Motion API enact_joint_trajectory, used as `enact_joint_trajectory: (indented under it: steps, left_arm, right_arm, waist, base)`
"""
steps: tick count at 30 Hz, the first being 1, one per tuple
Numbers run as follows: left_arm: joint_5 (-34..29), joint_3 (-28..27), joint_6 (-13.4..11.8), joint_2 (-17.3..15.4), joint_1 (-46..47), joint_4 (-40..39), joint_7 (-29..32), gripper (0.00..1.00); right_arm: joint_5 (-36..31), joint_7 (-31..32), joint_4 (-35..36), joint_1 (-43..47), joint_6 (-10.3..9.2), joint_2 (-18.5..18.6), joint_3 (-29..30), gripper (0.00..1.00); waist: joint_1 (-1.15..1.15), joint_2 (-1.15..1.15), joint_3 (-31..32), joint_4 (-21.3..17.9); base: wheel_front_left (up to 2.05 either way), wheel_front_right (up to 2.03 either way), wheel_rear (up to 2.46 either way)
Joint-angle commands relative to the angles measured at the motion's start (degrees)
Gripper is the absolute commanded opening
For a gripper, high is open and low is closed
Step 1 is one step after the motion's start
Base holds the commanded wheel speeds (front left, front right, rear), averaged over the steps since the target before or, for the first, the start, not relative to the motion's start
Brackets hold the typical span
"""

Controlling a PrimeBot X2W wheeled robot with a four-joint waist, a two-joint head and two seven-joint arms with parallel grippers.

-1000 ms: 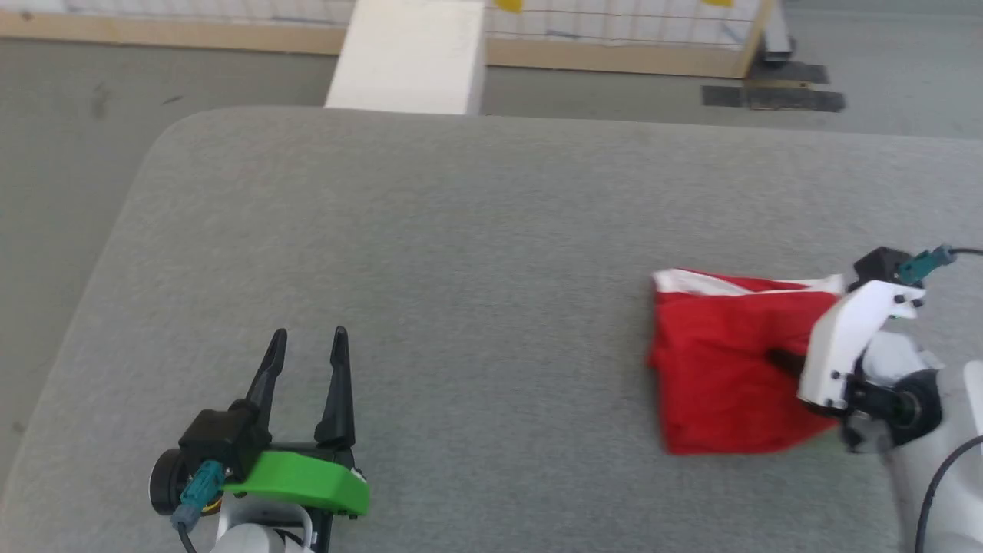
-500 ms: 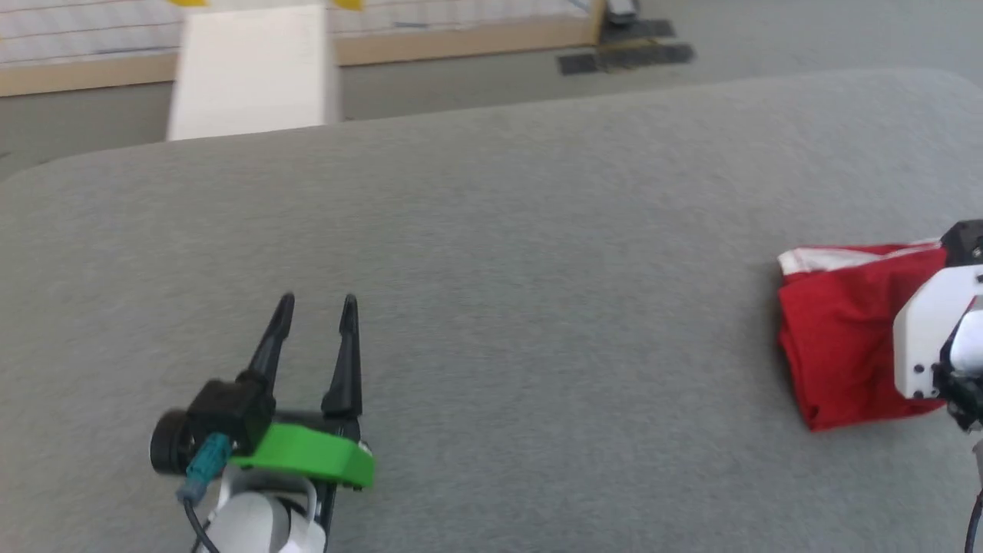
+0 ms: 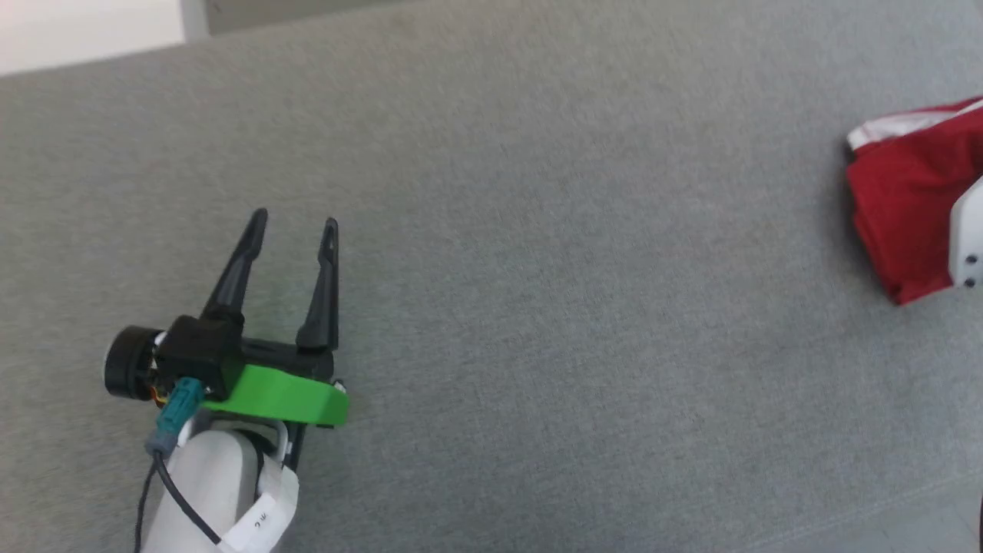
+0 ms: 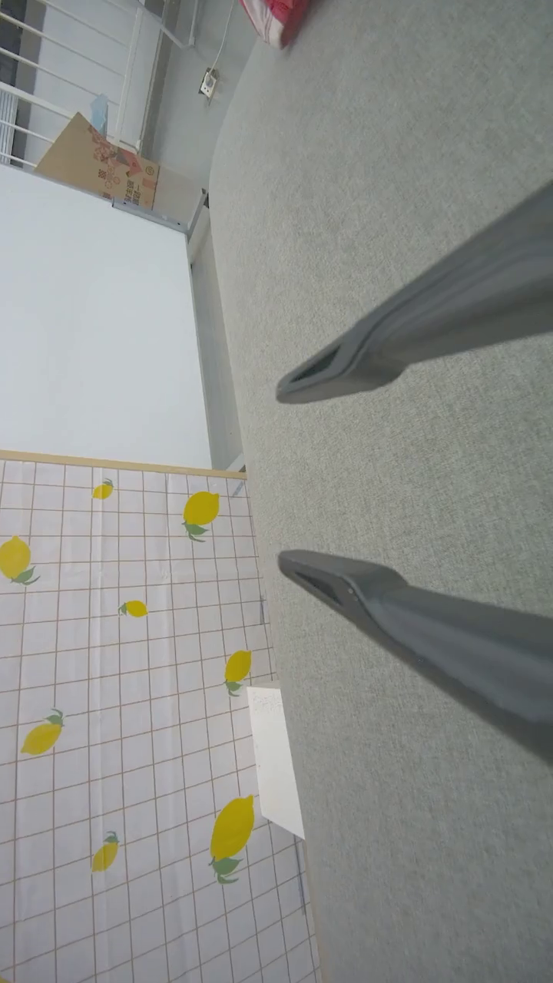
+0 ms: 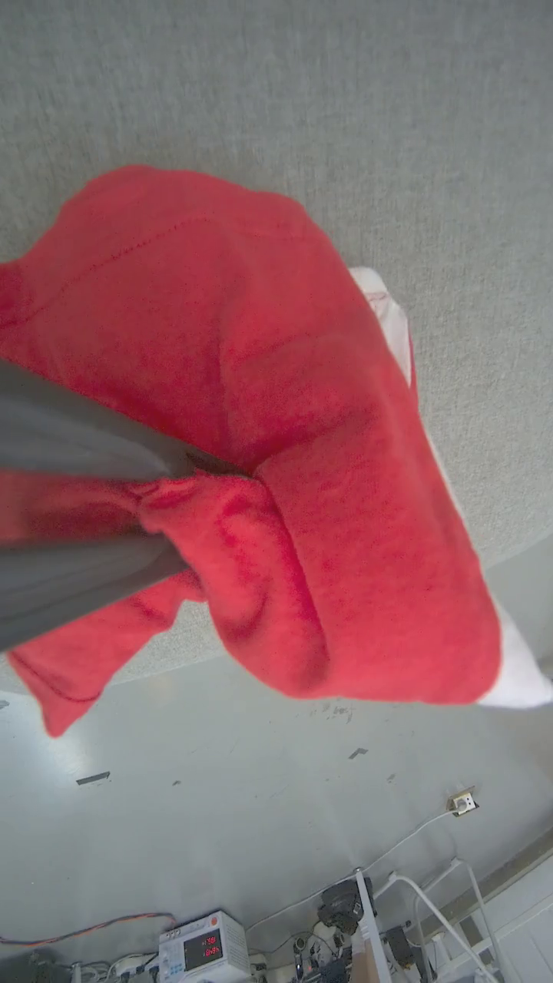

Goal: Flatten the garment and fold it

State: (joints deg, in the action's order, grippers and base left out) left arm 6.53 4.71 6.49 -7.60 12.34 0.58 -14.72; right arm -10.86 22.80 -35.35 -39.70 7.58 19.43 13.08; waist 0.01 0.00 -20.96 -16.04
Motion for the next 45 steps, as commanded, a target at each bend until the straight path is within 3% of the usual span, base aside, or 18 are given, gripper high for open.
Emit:
enact_joint_trajectory:
  steps: [1, 9, 10, 11, 12, 13, 19, 26, 35, 45]
  left_arm:
    - [-0.3, 0.0, 0.3, -0.7, 1.1, -0.4, -0.2, 1.00]
    - [-0.2, 0.3, -0.1, -1.4, 2.0, -0.7, 0.1, 1.00]
    - [0.0, 0.3, -0.2, -1.3, 1.9, -0.5, 0.1, 1.00]
    - [0.1, 0.3, -0.3, -1.1, 1.8, -0.4, 0.1, 1.00]
    - [0.3, 0.3, -0.4, -0.9, 1.6, -0.1, 0.0, 1.00]
    - [0.5, 0.4, -0.4, -0.7, 1.5, 0.1, 0.0, 1.00]
    - [2.3, 0.2, -0.9, 1.4, -0.1, 2.0, -0.2, 1.00]
    - [4.2, -0.4, -1.0, 3.4, -3.9, 3.8, -0.3, 1.00]
    - [5.3, -1.0, -1.3, 4.4, -8.0, 5.2, -0.3, 1.00]
    - [6.0, 0.3, -1.5, 4.7, -9.9, 7.1, -0.3, 1.00]
  right_arm:
    - [-1.4, -0.9, -0.9, -1.8, -0.09, -0.3, 1.2, 0.00]
    - [-8.6, -6.5, -7.2, -6.2, -0.09, -0.5, 8.4, 0.00]
    - [-9.1, -7.6, -7.7, -6.4, -0.09, -0.5, 9.2, 0.13]
    - [-9.5, -8.5, -8.1, -6.5, -0.09, -0.5, 9.6, 0.45]
    - [-10.0, -9.3, -8.7, -6.5, -0.09, -0.4, 10.1, 0.95]
    - [-10.3, -9.8, -9.2, -6.5, -0.09, -0.3, 10.5, 1.00]
    - [-9.6, -15.8, -10.2, -4.7, -0.09, 0.7, 12.4, 1.00]
    - [-1.6, -24.0, -7.0, 1.4, -0.09, -1.0, 9.4, 1.00]
    - [10.4, -32.0, 6.2, 14.9, -0.09, -5.9, 0.6, 1.00]
    - [13.6, -36.6, 23.1, 30.9, -0.09, -13.0, -3.2, 1.00]
  waist:
    - [-0.01, 0.00, -5.0, -2.7]
    - [-0.01, 0.00, -6.2, -0.6]
    - [-0.01, 0.00, -5.8, -0.2]
    - [-0.01, 0.00, -5.5, 0.1]
    - [-0.01, 0.00, -4.9, 0.5]
    - [-0.01, 0.00, -4.4, 0.8]
    - [-0.01, 0.00, 1.8, 4.3]
    - [-0.01, 0.00, 9.5, 8.4]
    - [-0.01, 0.00, 16.1, 12.9]
    - [-0.01, 0.00, 19.4, 17.4]
  base:
    - [0.00, 0.00, 0.00]
    - [0.00, 0.00, 0.00]
    - [0.00, 0.00, 0.00]
    - [0.00, 0.00, 0.00]
    - [0.00, 0.00, 0.00]
    - [0.00, 0.00, 0.00]
    - [0.00, 0.00, 0.00]
    - [0.00, 0.00, 0.00]
    - [0.00, 0.00, 0.00]
    - [0.00, 0.00, 0.00]
